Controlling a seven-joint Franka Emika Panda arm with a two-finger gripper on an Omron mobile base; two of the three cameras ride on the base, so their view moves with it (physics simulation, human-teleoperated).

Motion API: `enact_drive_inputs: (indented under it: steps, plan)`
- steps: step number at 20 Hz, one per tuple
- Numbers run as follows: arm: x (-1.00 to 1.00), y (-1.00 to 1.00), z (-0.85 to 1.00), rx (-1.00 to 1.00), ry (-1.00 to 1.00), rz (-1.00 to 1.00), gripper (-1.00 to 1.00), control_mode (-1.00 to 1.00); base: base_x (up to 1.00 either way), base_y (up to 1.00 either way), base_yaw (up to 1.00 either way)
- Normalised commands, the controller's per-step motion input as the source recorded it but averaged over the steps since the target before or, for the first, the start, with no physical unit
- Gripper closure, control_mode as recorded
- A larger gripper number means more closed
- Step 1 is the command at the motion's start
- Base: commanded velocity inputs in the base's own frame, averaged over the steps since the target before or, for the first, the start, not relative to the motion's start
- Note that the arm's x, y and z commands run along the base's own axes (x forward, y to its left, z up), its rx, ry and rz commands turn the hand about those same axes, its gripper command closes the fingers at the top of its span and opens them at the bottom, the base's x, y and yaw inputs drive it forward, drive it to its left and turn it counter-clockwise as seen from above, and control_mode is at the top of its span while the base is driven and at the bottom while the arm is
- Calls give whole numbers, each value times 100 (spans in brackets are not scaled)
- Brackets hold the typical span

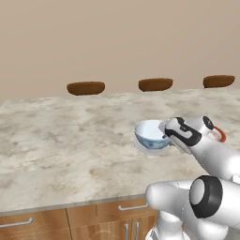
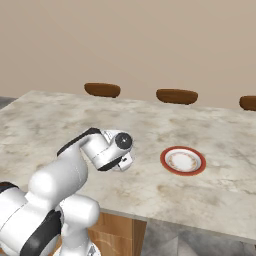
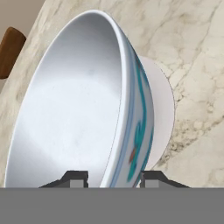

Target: Move the bowls from the cabinet to the plates on the dining table.

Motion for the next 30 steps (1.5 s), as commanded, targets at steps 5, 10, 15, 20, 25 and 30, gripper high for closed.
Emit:
enact_drive_inputs:
  steps: [5,10,15,20,25,30]
  plan:
    - [13,0,-24,0,0,0,100,-100,0,0,0]
    - [15,0,-5,0,0,0,100,-100,0,0,0]
    - [0,0,0,0,0,0,100,-100,0,0,0]
    - [0,1,5,0,0,0,-100,-100,0,0,0]
    - [-1,15,65,-17,0,0,-100,-100,0,0,0]
    - [-11,11,65,-17,0,0,-100,-100,0,0,0]
